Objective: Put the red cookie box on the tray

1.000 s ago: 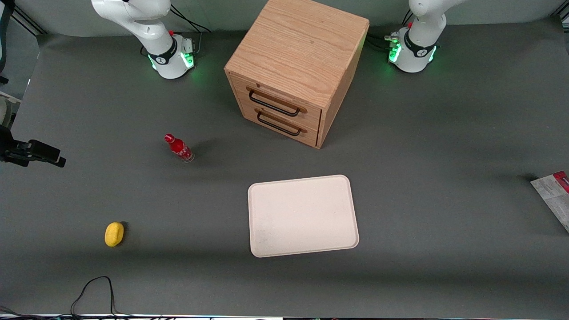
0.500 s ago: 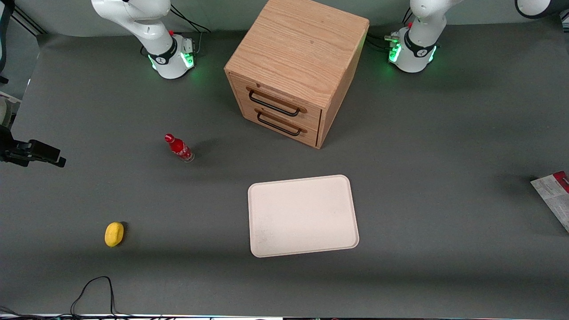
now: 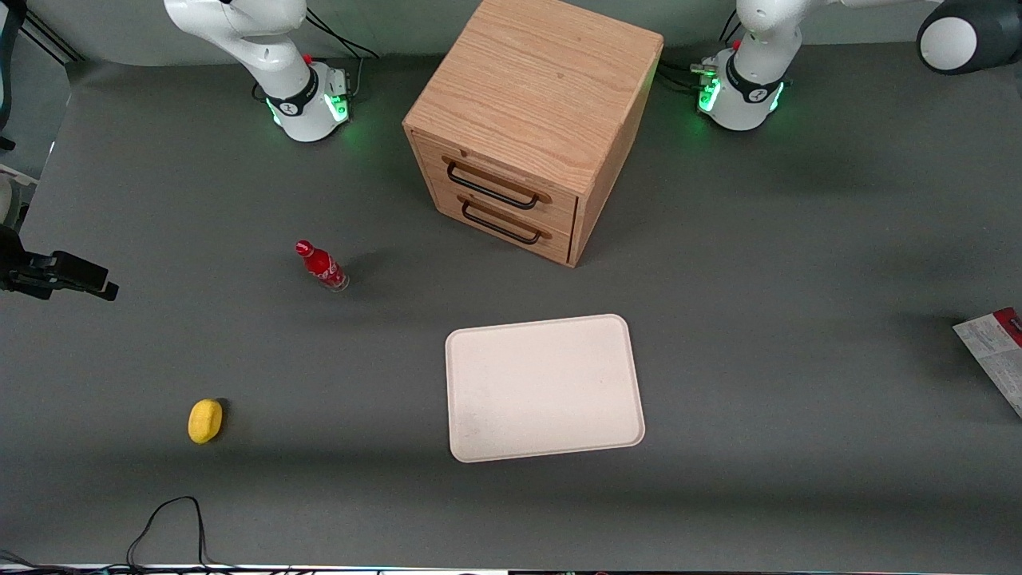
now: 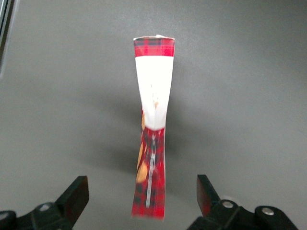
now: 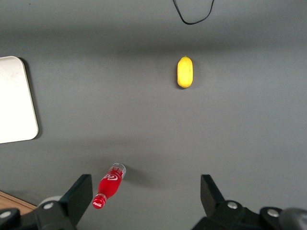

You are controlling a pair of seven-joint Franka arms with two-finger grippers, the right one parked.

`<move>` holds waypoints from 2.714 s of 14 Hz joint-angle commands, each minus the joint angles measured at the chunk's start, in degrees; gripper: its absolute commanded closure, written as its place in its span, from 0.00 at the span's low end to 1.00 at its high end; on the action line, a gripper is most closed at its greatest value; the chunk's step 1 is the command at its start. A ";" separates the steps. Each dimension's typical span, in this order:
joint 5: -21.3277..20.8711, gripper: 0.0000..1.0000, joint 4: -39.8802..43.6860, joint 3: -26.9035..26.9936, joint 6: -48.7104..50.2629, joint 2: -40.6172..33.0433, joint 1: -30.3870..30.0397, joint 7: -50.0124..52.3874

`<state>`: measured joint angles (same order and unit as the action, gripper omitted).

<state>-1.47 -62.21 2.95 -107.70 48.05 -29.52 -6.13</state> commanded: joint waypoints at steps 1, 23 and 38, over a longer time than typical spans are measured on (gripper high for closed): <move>0.68 0.00 -5.20 -0.05 -4.87 0.02 -0.45 0.15; -0.20 1.00 -5.03 -0.05 -9.46 3.36 -0.37 -8.11; -1.08 1.00 -5.47 -0.05 27.70 -24.65 6.57 -8.03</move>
<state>-1.79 -64.52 2.22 -83.16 28.87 -23.74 -14.32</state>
